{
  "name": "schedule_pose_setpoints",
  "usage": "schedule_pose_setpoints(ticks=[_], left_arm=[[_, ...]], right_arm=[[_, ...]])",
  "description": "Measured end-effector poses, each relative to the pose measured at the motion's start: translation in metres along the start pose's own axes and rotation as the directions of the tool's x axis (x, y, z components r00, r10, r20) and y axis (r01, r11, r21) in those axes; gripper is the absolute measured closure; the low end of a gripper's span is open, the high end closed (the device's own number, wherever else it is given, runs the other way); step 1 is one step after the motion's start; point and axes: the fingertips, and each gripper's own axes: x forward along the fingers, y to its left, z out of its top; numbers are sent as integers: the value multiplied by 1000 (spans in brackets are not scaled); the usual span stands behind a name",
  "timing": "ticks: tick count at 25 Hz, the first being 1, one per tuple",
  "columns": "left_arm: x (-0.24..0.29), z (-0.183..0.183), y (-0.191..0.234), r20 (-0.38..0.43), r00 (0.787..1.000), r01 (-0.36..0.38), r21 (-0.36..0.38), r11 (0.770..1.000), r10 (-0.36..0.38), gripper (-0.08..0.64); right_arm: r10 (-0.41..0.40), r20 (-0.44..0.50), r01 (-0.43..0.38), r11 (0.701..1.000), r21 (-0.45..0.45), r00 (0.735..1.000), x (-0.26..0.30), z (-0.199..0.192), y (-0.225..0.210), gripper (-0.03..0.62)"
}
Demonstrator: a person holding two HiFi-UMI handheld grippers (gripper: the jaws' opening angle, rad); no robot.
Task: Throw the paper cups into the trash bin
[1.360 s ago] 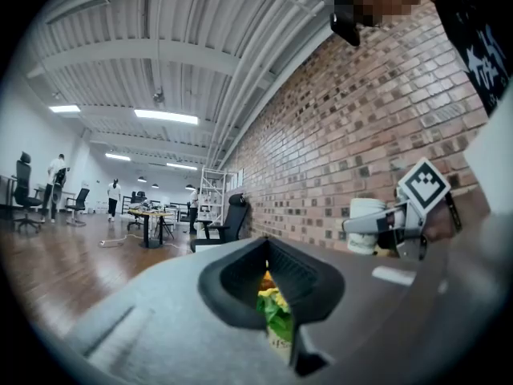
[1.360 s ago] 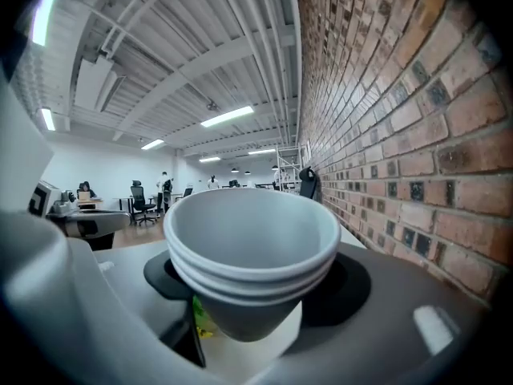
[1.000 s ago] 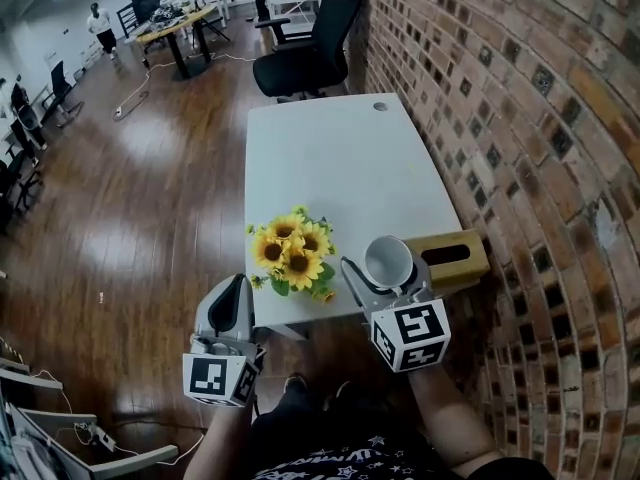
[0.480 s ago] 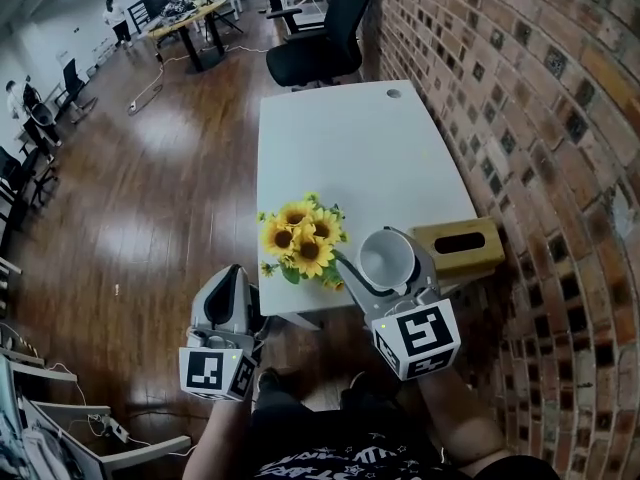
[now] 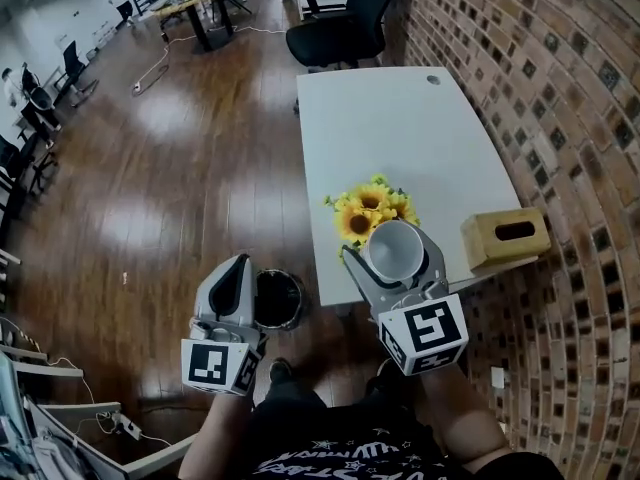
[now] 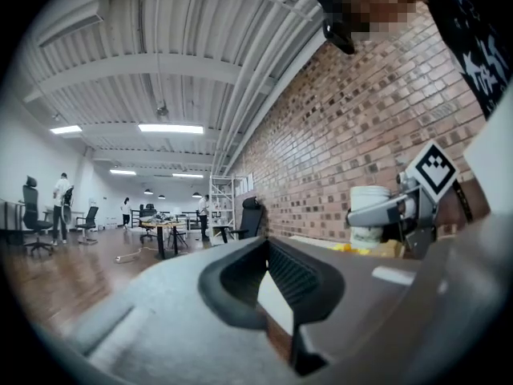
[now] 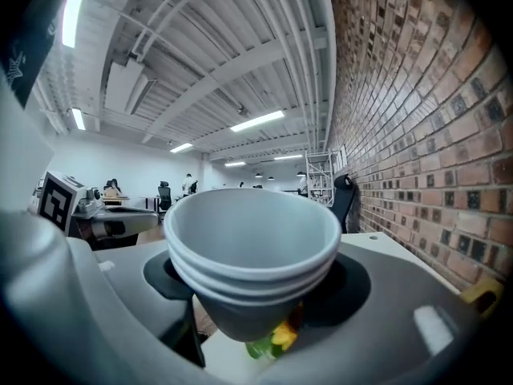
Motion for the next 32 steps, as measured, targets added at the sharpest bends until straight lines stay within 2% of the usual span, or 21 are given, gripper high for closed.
schedule_pose_setpoints(ticks=[3, 9, 16, 21, 24, 27, 32], left_arm=[[-11, -7, 42, -15, 1000, -2, -18, 1000, 1, 555], [-38, -17, 116, 2, 1000, 11, -39, 999, -11, 555], [-65, -50, 187, -44, 998, 52, -43, 998, -54, 555], [-65, -56, 191, -53, 996, 70, -47, 996, -72, 556], [-61, -68, 191, -65, 996, 58, -83, 995, -64, 555], [-47, -75, 191, -56, 997, 49, -96, 994, -54, 555], [-29, -95, 189, -67, 996, 54, -98, 994, -61, 555]], right_arm=[[9, 1, -9, 1000, 20, 1000, 27, -2, 44, 249], [49, -27, -48, 999, 6, 998, 80, -15, 134, 249], [33, -54, -31, 999, 37, 998, 118, -31, 203, 249], [52, -96, -48, 998, 40, 994, 131, -41, 219, 249], [77, -105, -73, 997, 33, 992, 138, -52, 221, 249], [105, -113, -105, 994, -1, 988, 149, -61, 219, 249], [101, -126, -103, 995, -10, 987, 160, -82, 209, 249]])
